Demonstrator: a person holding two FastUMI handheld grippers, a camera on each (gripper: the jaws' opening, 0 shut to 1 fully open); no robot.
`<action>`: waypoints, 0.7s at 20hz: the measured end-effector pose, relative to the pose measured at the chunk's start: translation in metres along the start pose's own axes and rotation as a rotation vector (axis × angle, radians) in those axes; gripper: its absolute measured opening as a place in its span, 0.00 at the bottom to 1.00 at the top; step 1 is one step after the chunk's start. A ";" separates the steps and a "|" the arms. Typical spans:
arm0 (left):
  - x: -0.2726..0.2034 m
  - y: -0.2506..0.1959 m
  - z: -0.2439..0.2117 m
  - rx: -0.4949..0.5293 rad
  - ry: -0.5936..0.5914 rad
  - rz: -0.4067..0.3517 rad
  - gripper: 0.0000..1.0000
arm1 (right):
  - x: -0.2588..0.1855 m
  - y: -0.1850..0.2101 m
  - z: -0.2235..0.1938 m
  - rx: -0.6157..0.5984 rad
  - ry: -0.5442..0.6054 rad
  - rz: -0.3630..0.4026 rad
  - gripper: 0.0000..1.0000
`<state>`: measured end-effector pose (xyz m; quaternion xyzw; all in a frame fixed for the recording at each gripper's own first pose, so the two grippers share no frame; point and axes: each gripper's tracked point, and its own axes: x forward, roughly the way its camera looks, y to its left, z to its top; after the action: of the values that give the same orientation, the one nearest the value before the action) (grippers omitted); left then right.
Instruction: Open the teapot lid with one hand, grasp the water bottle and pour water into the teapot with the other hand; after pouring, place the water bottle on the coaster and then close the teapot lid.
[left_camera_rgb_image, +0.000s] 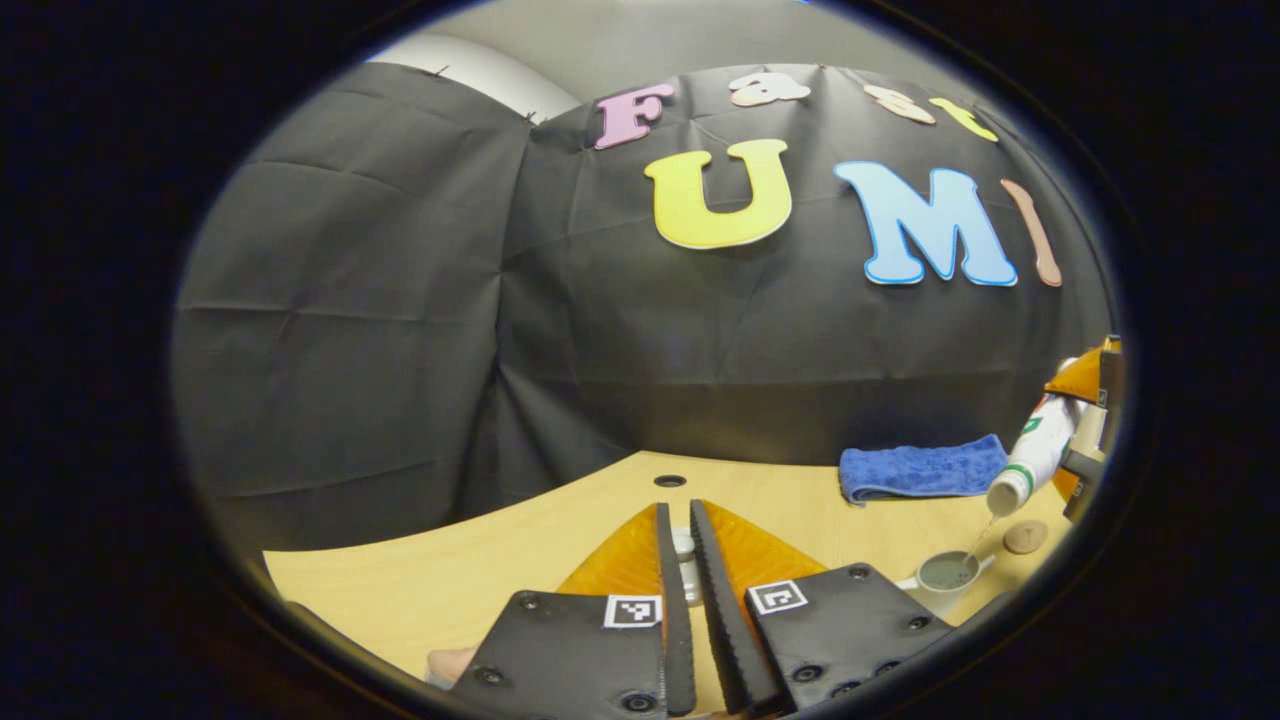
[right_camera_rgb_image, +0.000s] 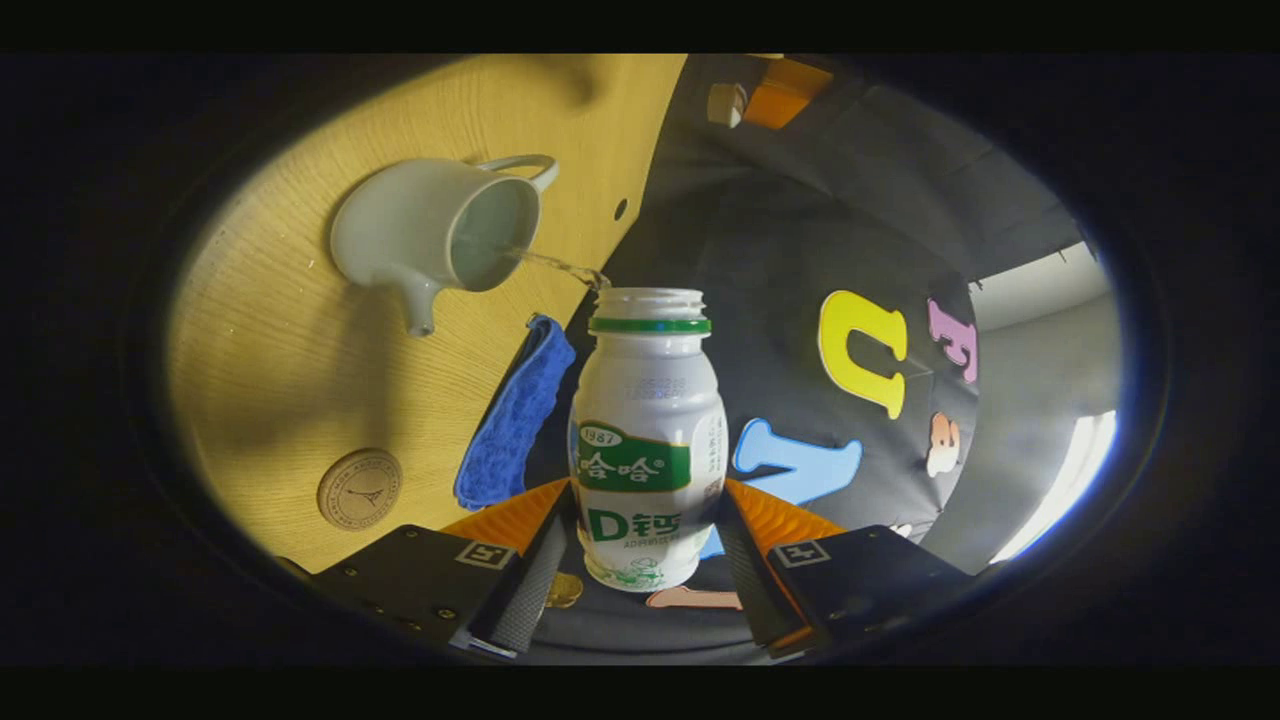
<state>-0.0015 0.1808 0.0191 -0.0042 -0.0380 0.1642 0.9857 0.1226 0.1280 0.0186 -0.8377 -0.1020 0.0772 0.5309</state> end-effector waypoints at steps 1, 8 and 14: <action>0.000 0.000 -0.002 0.000 0.000 0.001 0.18 | 0.000 0.000 0.000 -0.006 -0.004 -0.002 0.78; -0.001 0.002 0.000 -0.003 -0.002 0.000 0.09 | 0.001 -0.004 0.003 -0.061 -0.027 -0.019 0.78; 0.000 0.002 -0.001 -0.006 -0.004 0.000 0.29 | 0.004 -0.008 0.004 -0.104 -0.049 -0.028 0.78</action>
<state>-0.0022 0.1828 0.0186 -0.0070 -0.0406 0.1639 0.9856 0.1245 0.1355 0.0241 -0.8605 -0.1306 0.0850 0.4851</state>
